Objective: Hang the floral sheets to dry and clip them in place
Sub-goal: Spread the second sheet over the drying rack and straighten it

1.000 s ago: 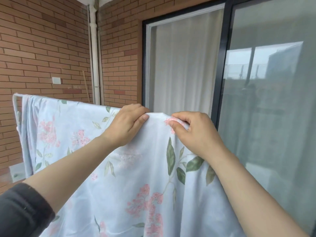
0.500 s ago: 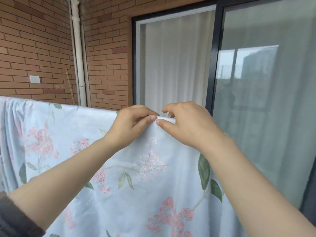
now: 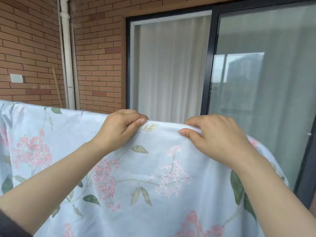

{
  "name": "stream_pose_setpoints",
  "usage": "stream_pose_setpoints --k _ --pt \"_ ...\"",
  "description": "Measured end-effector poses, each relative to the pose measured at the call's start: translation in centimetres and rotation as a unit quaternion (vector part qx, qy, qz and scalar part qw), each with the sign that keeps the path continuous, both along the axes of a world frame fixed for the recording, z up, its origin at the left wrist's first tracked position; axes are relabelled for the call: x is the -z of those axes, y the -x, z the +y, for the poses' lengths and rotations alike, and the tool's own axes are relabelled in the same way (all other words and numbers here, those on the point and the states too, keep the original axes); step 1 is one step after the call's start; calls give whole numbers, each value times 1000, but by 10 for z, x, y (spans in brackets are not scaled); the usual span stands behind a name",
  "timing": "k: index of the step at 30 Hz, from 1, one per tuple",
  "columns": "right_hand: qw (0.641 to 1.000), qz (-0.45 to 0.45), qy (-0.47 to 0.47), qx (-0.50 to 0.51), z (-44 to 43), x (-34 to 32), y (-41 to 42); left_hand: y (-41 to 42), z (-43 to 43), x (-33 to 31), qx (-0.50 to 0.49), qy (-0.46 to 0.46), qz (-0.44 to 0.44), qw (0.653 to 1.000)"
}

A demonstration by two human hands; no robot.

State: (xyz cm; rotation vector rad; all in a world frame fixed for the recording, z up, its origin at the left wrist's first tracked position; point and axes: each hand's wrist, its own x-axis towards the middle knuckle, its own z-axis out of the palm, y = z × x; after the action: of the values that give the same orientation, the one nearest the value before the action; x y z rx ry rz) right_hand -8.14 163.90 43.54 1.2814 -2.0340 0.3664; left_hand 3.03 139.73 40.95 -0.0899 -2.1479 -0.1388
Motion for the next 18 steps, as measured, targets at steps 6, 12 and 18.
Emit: stream_pose_setpoints --k 6,12,18 --pt "999 -40 -7 12 -38 -11 -30 -1 -10 1 7 41 15 999" --pt "999 -3 -10 45 -76 0 -39 -7 -33 0 1 78 -5 997" --pt "998 -3 -7 59 -78 -1 -27 -16 -89 4 -55 77 5 995"
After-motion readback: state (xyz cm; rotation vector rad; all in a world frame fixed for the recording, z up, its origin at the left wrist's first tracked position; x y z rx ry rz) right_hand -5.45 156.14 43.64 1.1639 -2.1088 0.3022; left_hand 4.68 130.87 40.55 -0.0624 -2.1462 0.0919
